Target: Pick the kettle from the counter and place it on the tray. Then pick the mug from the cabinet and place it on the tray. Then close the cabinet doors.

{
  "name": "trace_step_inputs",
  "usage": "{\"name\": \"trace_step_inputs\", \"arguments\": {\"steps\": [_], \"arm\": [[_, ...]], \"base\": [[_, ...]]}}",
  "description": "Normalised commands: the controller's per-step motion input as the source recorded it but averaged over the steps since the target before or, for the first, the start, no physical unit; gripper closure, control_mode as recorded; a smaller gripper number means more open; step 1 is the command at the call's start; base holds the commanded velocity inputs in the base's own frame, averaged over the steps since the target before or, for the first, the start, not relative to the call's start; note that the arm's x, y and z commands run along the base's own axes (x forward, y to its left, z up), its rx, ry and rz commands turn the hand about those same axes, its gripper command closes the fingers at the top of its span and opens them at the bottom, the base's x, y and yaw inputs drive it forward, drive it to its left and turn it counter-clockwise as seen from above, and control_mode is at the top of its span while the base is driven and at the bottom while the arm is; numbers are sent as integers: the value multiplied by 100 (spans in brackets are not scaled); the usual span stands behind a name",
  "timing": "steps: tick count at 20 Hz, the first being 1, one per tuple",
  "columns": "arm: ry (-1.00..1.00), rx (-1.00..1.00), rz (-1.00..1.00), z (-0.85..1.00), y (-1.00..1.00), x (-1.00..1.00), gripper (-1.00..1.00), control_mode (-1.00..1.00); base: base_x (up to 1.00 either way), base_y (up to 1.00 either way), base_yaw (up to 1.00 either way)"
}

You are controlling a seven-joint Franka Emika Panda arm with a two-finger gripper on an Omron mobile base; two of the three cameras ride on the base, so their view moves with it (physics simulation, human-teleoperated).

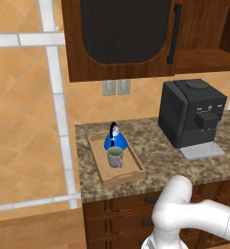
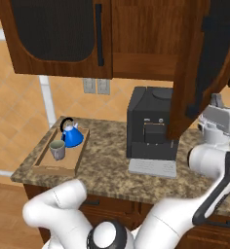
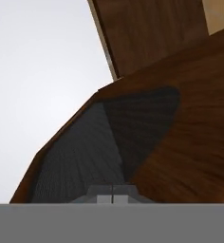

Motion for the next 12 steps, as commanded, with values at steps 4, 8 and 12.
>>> {"name": "trace_step_inputs", "arguments": {"steps": [4,8,12], "arm": [[56,-15,-1,49,49,20,100,-100],[64,-22,0,20,56,30,100,-100],[57,-16,0,2,55,31,100,-100]], "base": [[0,0,0],[0,0,0],[0,0,0]]}}
